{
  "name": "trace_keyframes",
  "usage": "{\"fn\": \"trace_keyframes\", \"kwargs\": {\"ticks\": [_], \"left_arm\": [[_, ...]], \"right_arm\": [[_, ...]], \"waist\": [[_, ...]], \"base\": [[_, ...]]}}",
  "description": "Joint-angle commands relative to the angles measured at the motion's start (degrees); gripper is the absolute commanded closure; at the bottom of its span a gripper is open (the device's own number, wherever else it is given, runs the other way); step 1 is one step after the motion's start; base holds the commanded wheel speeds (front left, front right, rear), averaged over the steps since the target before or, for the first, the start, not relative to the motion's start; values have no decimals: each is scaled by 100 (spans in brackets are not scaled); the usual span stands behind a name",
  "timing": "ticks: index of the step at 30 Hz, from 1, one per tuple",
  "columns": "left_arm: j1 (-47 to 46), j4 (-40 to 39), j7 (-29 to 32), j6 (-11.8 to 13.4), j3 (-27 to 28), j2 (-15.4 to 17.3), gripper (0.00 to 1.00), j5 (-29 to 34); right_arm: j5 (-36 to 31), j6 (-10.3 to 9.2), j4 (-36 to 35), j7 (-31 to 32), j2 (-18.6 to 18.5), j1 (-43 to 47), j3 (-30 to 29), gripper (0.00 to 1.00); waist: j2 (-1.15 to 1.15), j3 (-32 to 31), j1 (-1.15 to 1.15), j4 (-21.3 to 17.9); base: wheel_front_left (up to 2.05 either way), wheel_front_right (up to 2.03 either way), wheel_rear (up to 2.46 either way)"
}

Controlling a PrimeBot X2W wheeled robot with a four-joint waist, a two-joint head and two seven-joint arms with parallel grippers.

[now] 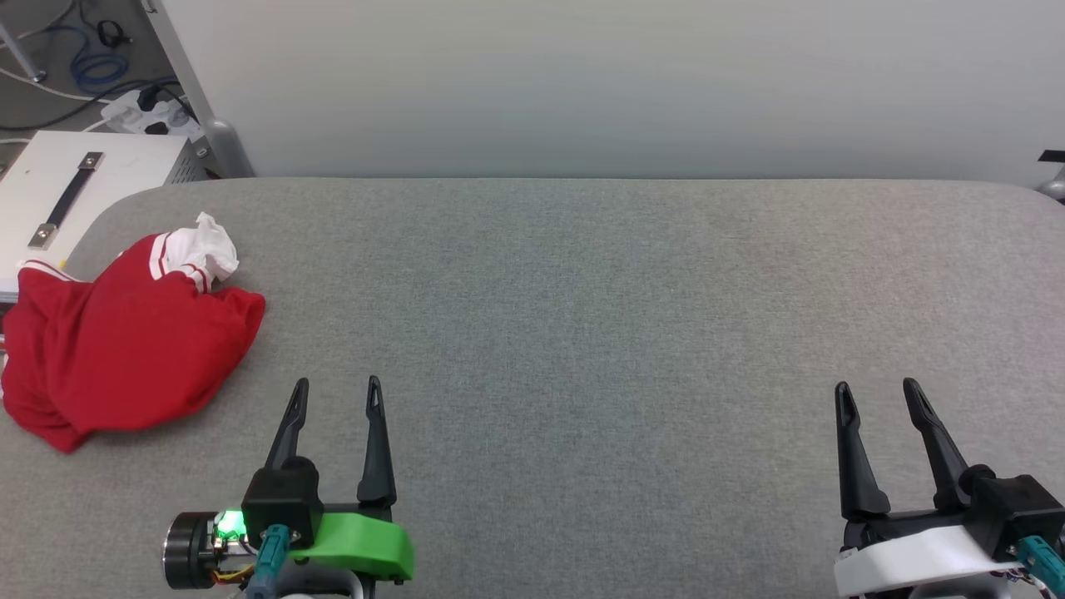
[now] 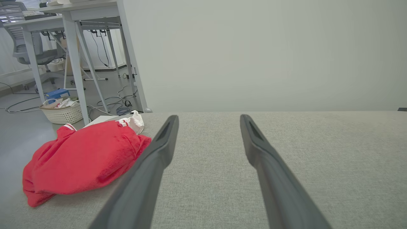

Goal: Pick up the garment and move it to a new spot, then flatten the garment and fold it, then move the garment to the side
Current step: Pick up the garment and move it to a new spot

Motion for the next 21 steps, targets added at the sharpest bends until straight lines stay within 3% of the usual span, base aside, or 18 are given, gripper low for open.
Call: {"fn": "trace_keyframes", "kwargs": {"ticks": [1, 21], "left_arm": [[-15, 11, -34, 6, 1, -27, 0, 3], [-177, 25, -34, 115, 127, -27, 0, -125]], "right_arm": [[-38, -4, -11, -52, 12, 49, 20, 0], [-227, -4, -113, -52, 12, -98, 152, 0]], "waist": [[0, 29, 0, 90], [0, 320, 0, 1493]], "base": [[0, 0, 0], [0, 0, 0]]}}
